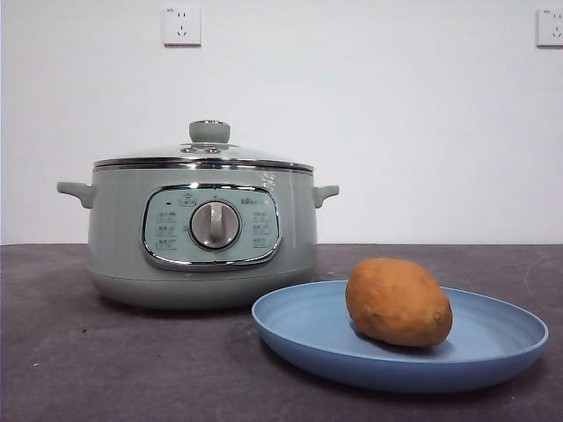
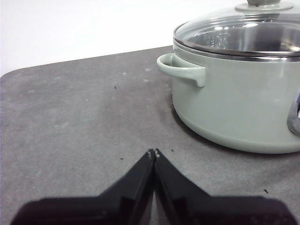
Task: Take the potato out from the steamer,put the potato on the plate,close the lid
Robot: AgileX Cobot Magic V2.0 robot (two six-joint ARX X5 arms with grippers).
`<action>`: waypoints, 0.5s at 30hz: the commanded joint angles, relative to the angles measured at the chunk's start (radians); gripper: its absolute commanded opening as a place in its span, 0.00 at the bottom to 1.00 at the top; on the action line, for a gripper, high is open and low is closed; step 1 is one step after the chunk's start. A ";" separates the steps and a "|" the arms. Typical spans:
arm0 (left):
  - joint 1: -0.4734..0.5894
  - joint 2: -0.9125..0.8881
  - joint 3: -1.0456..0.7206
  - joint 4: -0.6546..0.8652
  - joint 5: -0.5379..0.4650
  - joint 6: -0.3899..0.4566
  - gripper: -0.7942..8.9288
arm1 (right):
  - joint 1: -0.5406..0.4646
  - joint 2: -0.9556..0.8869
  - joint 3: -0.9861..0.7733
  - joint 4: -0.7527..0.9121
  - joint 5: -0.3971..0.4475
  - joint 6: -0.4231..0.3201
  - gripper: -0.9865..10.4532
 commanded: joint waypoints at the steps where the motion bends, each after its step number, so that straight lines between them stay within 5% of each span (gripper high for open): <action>1: 0.003 -0.003 -0.016 0.000 -0.002 -0.007 0.08 | -0.051 -0.065 -0.114 0.103 0.000 -0.012 0.09; 15: 0.003 -0.003 -0.016 0.000 -0.002 -0.007 0.08 | -0.138 -0.277 -0.455 0.259 0.004 -0.008 0.09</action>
